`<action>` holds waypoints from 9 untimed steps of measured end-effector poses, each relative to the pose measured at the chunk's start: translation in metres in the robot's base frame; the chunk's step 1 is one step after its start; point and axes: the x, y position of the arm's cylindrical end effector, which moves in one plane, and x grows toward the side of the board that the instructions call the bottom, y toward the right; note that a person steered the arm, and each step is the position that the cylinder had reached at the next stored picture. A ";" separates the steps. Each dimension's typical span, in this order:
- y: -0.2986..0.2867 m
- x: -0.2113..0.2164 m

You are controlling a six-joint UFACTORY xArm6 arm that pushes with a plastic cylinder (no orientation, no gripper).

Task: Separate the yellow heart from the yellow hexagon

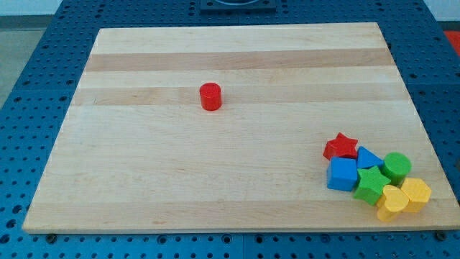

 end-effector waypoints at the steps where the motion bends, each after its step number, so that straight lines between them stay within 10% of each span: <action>1: -0.004 0.050; 9: -0.163 0.058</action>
